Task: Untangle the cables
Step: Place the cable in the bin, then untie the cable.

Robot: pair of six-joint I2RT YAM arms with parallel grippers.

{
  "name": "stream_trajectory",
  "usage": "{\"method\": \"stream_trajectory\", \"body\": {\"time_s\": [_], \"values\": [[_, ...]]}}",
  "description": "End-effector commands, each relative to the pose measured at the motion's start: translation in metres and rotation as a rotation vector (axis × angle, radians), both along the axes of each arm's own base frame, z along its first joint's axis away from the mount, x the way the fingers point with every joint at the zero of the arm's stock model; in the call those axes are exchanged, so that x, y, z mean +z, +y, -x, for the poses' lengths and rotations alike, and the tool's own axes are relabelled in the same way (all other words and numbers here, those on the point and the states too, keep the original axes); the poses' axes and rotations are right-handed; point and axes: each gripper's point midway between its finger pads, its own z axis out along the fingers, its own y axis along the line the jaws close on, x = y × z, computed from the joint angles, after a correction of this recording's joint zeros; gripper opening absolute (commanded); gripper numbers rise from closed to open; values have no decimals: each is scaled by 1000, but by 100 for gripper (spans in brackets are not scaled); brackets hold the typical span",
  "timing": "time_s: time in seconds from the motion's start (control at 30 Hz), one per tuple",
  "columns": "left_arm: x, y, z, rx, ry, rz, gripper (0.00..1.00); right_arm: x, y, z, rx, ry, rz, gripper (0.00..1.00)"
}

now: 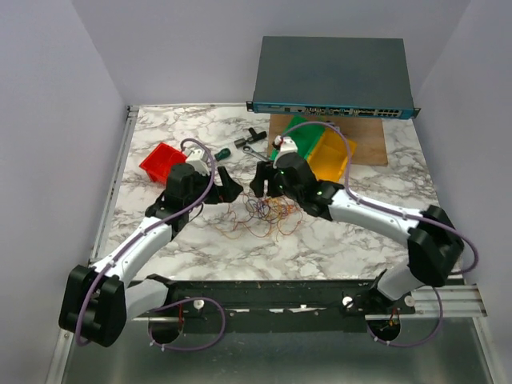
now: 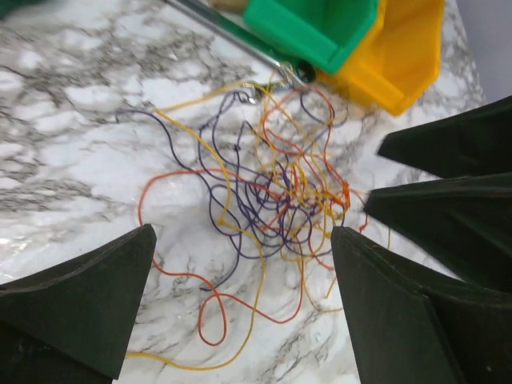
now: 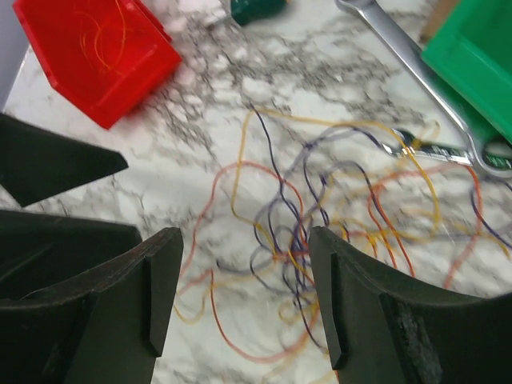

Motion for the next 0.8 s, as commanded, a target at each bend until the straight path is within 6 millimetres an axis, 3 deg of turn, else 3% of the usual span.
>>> {"method": "stream_trajectory", "body": {"time_s": [0.0,0.13,0.27,0.47,0.6,0.77], "values": [[-16,-32,19,-163,-32,-19,93,-5,-53,33,-39,31,76,71],[-28,-52,29,-265,8,-50,91,-9,-81,59,-52,71,76,70],[-38,-60,32,-303,58,-83,89,-30,-94,71,-76,126,94,68],[-37,-77,38,-373,33,-43,84,-63,-95,66,-111,209,82,58],[-37,-88,41,-426,18,-71,83,-75,-93,58,-141,234,73,55],[-35,-89,42,-431,-6,-72,84,-80,-86,54,-131,243,64,38]]}}
